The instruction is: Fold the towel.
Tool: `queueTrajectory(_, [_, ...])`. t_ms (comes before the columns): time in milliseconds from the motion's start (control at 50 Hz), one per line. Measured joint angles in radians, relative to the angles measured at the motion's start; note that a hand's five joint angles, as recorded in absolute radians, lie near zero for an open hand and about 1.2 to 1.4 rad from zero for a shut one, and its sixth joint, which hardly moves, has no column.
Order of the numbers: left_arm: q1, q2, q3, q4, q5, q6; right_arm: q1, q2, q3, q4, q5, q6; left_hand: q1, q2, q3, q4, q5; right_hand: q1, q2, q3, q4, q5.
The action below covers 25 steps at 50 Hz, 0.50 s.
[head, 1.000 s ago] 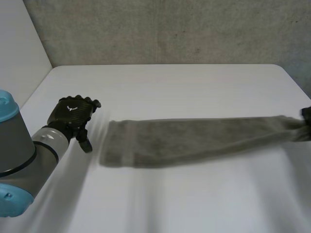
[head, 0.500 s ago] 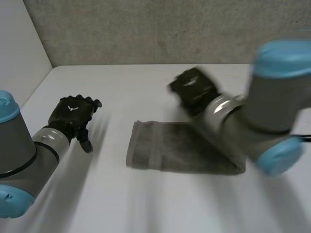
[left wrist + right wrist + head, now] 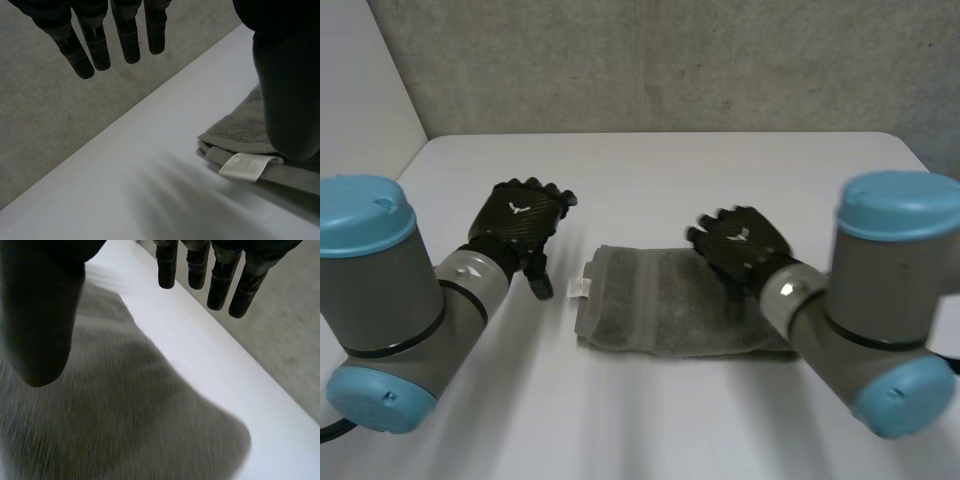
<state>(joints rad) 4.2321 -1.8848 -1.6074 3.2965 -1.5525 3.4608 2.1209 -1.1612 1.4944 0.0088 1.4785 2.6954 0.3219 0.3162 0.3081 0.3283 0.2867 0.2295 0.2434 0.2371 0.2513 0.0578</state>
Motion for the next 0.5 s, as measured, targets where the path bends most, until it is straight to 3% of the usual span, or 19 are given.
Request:
queueTrajectory(140, [-0.031,-0.033,0.015,0.000,-0.002,0.000,-0.137,-0.091,0.279,-0.115,-0.007,-0.035,0.000,0.000,0.000,0.000,0.000,0.069,0.058,0.060,0.046,0.060])
queueTrajectory(180, [-0.035,-0.039,0.015,0.000,-0.002,0.000,-0.162,-0.093,0.330,-0.146,-0.006,-0.060,0.000,0.000,0.000,0.000,0.000,0.231,0.221,0.209,0.197,0.226])
queueTrajectory(240, [-0.037,-0.045,0.014,0.000,-0.002,0.000,-0.195,-0.086,0.381,-0.183,0.003,-0.110,0.000,0.000,0.000,0.000,0.000,0.709,0.712,0.702,0.688,0.721])
queueTrajectory(300, [-0.038,-0.048,0.013,0.000,-0.002,0.000,-0.219,-0.081,0.398,-0.202,0.024,-0.157,0.000,0.000,0.000,0.000,0.000,1.016,1.013,1.046,1.029,1.051])
queueTrajectory(500, [-0.038,-0.032,0.014,-0.001,-0.006,0.000,-0.192,-0.131,0.281,-0.224,0.094,-0.258,0.000,0.000,0.000,0.000,0.000,1.054,1.018,1.090,1.088,1.091])
